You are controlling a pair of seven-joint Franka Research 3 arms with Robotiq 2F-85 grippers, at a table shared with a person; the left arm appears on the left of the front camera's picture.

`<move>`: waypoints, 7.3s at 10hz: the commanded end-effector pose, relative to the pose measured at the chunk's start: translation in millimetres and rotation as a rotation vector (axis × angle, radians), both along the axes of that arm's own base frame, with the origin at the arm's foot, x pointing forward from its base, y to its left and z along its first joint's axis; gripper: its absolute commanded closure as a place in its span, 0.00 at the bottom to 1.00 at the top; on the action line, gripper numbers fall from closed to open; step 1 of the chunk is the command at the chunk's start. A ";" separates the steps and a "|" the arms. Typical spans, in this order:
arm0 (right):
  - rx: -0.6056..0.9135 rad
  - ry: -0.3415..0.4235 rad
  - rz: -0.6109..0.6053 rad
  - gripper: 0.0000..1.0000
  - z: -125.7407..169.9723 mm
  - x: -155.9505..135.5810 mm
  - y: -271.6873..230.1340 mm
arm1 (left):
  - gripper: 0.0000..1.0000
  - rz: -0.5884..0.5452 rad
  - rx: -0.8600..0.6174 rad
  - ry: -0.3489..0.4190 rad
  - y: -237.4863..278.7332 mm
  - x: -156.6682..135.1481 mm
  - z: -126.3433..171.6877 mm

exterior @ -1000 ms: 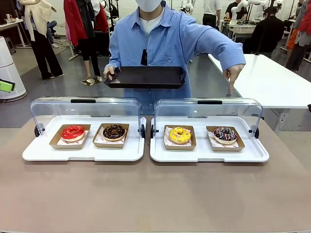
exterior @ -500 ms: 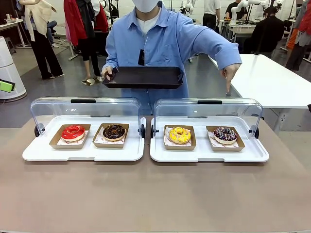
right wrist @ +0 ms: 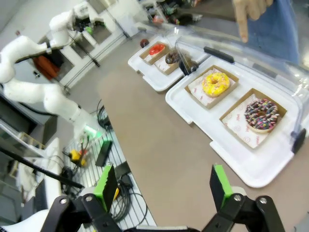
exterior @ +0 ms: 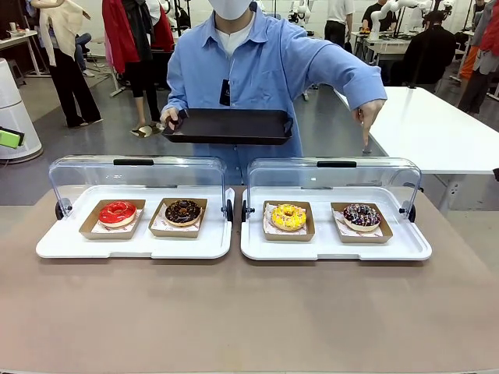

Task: Provide the desired donut to the person.
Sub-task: Pick up and lift the Paper togo box containing the Donut pointed at by the person.

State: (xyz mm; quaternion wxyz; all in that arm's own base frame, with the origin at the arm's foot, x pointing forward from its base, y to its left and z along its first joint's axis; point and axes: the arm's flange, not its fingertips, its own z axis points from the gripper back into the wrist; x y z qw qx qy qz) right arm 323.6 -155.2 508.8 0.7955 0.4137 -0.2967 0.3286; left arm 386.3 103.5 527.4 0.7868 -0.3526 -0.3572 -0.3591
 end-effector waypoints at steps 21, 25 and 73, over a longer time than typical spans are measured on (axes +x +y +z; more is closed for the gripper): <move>-1.055 -0.128 0.566 0.00 -48.0 119.4 265.7 | 0.00 0.012 -0.005 0.015 -0.8 0.6 2.4; -1.081 -0.267 0.638 0.00 -95.1 135.0 285.9 | 0.00 0.012 -0.005 0.015 -0.8 0.6 2.4; -1.110 -0.133 0.541 1.00 142.2 41.9 371.1 | 0.00 0.012 -0.005 0.015 -0.8 0.6 2.4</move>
